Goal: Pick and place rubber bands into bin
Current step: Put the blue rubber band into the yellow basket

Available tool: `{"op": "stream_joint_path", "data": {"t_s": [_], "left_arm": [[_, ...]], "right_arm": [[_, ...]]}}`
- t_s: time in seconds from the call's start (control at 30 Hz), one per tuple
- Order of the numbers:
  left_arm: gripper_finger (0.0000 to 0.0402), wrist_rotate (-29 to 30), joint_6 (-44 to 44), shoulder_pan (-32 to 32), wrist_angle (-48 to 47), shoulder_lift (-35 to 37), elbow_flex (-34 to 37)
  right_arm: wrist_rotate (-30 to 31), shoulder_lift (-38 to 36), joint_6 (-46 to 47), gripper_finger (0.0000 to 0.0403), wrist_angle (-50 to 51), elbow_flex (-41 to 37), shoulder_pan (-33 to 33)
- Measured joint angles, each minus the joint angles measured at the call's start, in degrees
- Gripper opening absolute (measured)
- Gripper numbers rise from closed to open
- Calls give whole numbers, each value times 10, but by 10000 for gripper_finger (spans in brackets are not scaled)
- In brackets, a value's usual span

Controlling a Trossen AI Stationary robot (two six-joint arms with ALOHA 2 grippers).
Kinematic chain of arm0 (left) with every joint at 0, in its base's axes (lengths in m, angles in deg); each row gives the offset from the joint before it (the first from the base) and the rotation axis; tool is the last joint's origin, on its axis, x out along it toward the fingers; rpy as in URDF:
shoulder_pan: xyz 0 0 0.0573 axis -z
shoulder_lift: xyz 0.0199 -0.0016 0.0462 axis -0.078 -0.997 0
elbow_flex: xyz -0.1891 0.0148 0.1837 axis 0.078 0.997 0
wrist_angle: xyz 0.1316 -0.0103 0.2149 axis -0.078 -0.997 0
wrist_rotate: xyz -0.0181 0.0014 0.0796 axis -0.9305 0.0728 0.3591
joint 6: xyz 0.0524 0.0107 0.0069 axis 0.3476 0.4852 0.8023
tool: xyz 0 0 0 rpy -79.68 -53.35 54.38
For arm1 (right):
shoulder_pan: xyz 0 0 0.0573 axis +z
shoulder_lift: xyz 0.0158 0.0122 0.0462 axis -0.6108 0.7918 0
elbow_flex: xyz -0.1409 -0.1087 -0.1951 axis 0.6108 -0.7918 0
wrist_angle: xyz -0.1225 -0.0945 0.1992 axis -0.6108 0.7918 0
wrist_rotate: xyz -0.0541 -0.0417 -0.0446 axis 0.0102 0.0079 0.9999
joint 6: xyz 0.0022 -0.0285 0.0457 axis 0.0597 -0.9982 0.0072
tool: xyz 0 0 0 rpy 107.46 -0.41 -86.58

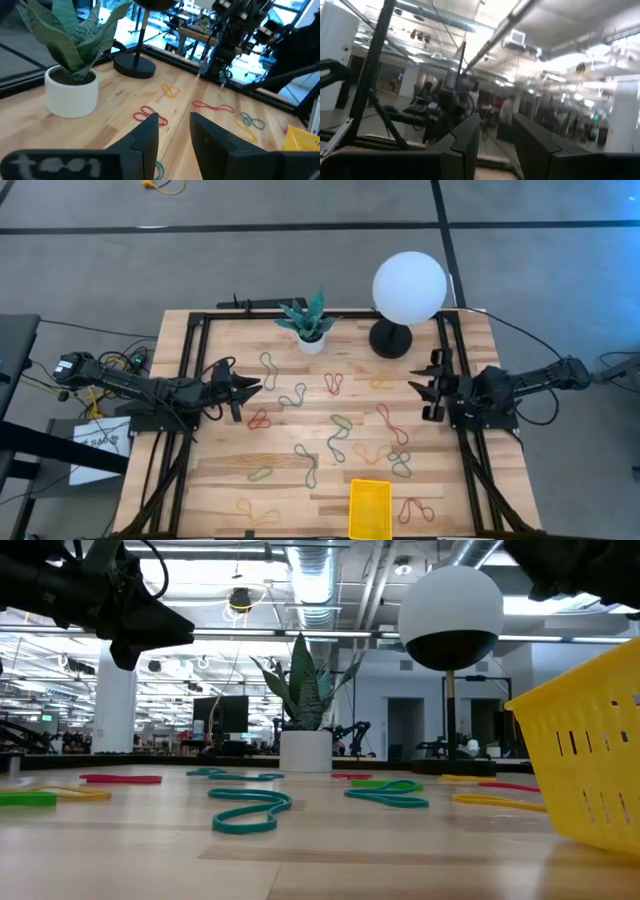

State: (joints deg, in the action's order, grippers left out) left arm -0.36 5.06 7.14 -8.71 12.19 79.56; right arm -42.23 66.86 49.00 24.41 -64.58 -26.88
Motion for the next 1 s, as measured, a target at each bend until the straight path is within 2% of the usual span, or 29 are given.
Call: {"op": "stream_joint_path", "data": {"t_s": [0.17,0.27,0.37,0.57,0.67,0.83,1.0], "left_arm": [[100,-20,6,0,57,0,-2],[100,-34,42,0,108,-7,-16],[100,-33,74,0,102,-31,-46],[100,-33,86,1,38,-157,-122],[100,-56,85,10,37,-219,-149],[100,-55,52,26,31,-316,-162],[100,9,-9,23,37,-407,-162]], "right_arm": [[2,29,68,109,134,42,-20],[1,79,96,109,183,86,-28],[1,141,109,109,206,127,-31],[3,277,143,109,225,162,-30],[3,319,168,109,226,166,-30],[14,372,205,109,231,166,-30],[16,418,215,109,217,166,-30]]}}
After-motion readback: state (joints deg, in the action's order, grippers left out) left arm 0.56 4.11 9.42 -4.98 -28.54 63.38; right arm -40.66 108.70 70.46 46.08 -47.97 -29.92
